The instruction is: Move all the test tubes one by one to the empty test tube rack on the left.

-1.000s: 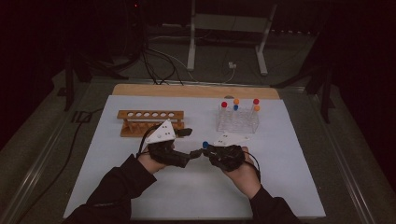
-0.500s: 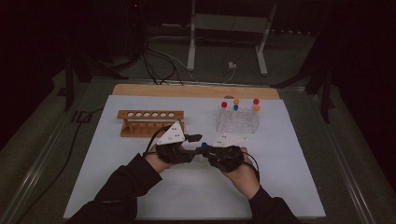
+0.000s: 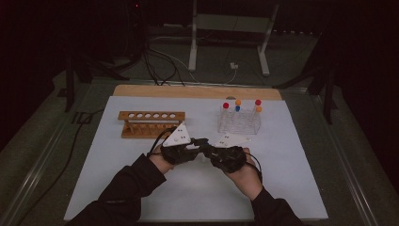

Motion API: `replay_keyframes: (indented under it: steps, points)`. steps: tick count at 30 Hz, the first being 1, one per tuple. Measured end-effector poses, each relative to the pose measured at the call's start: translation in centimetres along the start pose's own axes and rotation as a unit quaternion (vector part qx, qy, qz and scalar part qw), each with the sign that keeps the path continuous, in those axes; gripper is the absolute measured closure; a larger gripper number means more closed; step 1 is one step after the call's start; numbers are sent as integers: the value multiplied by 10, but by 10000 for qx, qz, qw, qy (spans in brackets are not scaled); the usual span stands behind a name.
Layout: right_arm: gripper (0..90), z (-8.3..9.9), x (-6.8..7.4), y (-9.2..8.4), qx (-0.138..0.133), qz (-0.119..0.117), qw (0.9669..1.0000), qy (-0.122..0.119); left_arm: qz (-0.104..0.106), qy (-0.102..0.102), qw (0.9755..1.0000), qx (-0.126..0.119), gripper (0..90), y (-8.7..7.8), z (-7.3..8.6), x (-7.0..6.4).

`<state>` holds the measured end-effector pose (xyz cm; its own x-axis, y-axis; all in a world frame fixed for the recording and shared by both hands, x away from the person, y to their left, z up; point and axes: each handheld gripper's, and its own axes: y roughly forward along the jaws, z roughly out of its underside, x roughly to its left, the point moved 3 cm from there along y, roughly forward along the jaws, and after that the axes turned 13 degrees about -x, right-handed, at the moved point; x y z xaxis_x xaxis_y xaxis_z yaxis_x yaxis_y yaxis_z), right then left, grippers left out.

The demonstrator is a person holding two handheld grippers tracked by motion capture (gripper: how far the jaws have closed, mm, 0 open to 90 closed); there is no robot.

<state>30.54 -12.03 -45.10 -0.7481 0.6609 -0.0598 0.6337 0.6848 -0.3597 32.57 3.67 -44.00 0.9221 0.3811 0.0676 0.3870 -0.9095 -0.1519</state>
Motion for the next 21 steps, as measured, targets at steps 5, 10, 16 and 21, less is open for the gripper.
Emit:
replay_keyframes:
  steps: [5, 10, 16, 21]
  points:
    - [773, 0, -1, 0, -44, -4, 10000, 35, -63, 119, 9999, 14, 776, 0, -1, -1]
    - [704, 1, -2, -1, -102, -107, 9998, 138, -60, 117, 9999, -1, 778, -1, -3, -1]
    - [517, 3, -3, -3, -194, -60, 9996, 208, -164, 152, 9997, -109, 779, -7, -9, 5]
    - [408, 4, -4, -7, -315, 10, 9993, 189, -304, 181, 9992, -164, 779, -13, -13, 13]
